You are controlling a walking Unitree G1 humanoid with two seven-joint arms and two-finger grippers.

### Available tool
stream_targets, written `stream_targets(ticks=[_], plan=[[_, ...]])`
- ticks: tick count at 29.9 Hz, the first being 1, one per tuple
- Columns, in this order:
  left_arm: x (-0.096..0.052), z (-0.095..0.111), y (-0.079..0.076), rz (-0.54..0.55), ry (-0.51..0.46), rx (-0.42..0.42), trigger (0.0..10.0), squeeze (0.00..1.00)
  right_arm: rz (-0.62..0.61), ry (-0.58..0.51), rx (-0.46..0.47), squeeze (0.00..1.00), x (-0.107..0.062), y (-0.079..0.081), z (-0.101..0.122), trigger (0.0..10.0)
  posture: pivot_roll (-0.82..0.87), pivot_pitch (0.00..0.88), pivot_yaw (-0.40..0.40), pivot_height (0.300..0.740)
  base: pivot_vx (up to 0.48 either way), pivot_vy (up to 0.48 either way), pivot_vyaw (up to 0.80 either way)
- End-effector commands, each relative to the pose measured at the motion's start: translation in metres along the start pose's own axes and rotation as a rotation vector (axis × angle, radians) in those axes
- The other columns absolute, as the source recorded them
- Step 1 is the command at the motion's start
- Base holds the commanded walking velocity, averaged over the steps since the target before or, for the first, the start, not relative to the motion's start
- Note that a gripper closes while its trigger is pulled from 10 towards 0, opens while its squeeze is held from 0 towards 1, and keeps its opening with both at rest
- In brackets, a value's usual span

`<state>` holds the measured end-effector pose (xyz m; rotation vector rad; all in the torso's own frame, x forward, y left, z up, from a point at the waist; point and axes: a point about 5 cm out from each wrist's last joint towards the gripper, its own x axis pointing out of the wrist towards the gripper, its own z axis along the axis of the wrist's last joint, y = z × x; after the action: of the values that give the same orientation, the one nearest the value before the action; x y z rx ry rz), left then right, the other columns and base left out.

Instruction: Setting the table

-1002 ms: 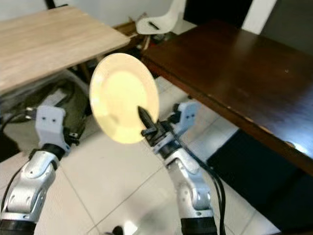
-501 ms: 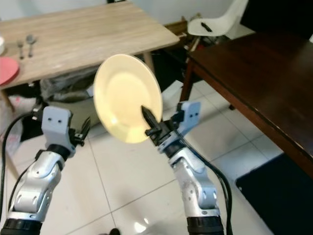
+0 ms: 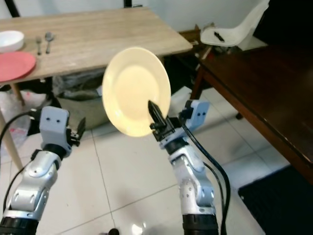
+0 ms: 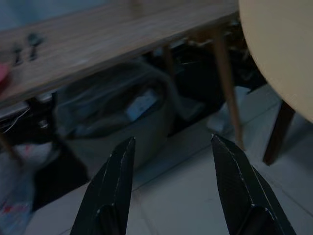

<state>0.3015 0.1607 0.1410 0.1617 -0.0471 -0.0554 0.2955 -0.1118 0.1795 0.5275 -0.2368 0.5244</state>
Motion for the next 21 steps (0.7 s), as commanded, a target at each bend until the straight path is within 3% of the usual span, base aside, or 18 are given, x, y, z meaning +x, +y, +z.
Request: stream_targets(ticks=[1, 9, 21], plan=[[0.0, -0.005, 0.003, 0.011, 0.022, 0.012, 10.0, 0.0, 0.0, -0.021, 0.03, 0.0, 0.001, 0.001, 0.003, 10.0, -0.12, 0.0, 0.053, 0.74, 0.461, 0.0, 0.0], [0.0, -0.005, 0.003, 0.013, 0.018, 0.015, 10.0, 0.0, 0.027, -0.032, 0.077, 0.0, 0.002, 0.003, 0.005, 10.0, -0.12, 0.0, 0.053, 0.74, 0.461, 0.0, 0.0], [0.0, -0.001, 0.004, 0.021, 0.001, 0.018, 10.0, 0.0, 0.177, -0.003, 0.149, 0.0, 0.002, 0.021, 0.006, 10.0, -0.11, 0.0, 0.05, 0.74, 0.462, 0.0, 0.0]])
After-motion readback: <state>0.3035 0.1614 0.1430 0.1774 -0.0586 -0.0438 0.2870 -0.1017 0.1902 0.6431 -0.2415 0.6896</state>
